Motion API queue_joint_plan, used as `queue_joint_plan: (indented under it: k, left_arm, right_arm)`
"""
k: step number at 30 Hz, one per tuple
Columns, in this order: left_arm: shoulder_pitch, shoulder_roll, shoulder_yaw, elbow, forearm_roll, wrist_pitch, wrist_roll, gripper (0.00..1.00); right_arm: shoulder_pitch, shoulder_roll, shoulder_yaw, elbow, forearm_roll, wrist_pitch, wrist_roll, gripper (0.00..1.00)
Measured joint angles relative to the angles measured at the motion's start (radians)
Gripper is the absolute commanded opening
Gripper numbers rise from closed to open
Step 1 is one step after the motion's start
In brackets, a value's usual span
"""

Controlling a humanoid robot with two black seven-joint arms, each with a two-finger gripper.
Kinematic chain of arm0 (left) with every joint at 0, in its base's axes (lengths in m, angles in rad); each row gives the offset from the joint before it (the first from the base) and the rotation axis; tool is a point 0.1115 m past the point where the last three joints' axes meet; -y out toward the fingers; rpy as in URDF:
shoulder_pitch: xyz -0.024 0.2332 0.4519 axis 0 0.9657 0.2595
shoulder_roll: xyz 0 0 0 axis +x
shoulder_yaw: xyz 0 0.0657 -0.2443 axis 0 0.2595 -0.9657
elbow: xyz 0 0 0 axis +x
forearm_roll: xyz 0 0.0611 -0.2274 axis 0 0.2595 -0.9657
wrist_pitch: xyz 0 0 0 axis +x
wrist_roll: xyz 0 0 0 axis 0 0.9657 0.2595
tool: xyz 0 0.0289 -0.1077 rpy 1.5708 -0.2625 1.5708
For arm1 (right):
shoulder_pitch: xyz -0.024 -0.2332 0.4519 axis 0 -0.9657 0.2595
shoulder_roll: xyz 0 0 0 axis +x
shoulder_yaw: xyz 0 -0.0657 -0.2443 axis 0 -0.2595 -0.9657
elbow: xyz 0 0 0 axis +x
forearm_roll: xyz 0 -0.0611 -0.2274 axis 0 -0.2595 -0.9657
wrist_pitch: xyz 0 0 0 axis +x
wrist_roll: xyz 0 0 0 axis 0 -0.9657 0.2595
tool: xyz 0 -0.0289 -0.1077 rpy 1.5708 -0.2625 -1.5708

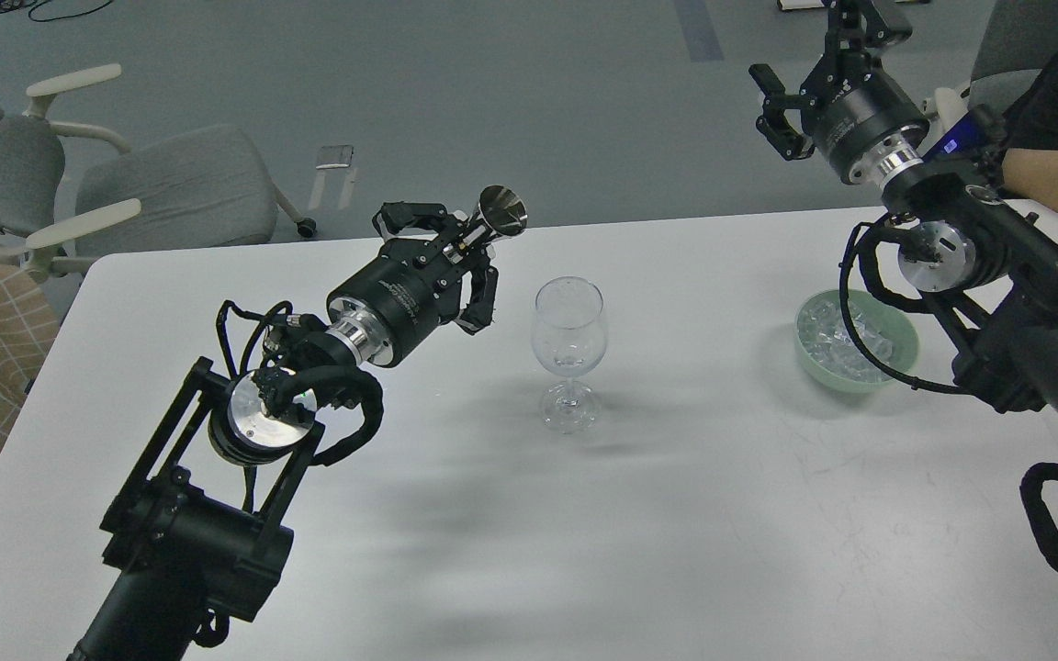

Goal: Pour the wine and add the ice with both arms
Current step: 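Carry the jigger with the left gripper over the wine glass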

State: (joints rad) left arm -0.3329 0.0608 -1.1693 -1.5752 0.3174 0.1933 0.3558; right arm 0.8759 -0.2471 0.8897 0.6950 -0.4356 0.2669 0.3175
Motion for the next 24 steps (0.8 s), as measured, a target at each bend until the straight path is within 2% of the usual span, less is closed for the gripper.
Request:
queue_joint_plan:
  k: [24]
  left_arm:
    - [0.008,-0.01,0.071,-0.026,0.257,-0.008,0.001,0.0]
  right_arm:
    - [0.0,-0.001,-0.005,-0.002,0.0,0.0,0.0,1.0]
